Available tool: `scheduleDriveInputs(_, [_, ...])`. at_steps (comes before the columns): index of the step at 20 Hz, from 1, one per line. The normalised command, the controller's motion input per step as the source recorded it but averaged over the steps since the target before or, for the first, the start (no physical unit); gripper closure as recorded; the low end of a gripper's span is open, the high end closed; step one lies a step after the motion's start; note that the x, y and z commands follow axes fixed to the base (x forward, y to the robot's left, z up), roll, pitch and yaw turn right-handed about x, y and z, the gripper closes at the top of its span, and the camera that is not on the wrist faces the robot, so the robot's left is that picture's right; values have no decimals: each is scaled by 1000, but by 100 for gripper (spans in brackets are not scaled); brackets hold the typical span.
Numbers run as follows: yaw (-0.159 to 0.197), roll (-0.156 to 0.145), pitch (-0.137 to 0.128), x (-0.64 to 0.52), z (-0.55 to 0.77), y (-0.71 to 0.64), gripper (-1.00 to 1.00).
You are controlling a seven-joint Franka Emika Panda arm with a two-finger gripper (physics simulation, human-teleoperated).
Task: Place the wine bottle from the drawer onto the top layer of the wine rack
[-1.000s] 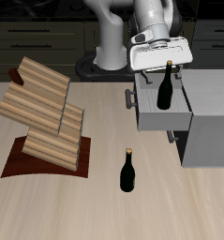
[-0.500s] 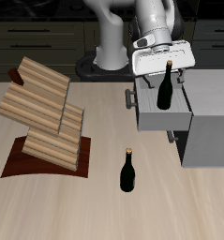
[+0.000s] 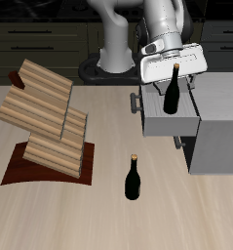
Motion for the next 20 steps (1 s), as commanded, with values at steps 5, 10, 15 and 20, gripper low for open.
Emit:
scheduleDriveInputs(5, [-38,-6,24,2,-30,-49,100])
scheduleDriveInputs(10, [-30,-11,5,5,97,-104,100])
scheduleDriveInputs(15, [-25,3,-19,-90,207,-83,100])
scheduleDriveInputs(20, [-37,-4,-11,-68,206,-55,100])
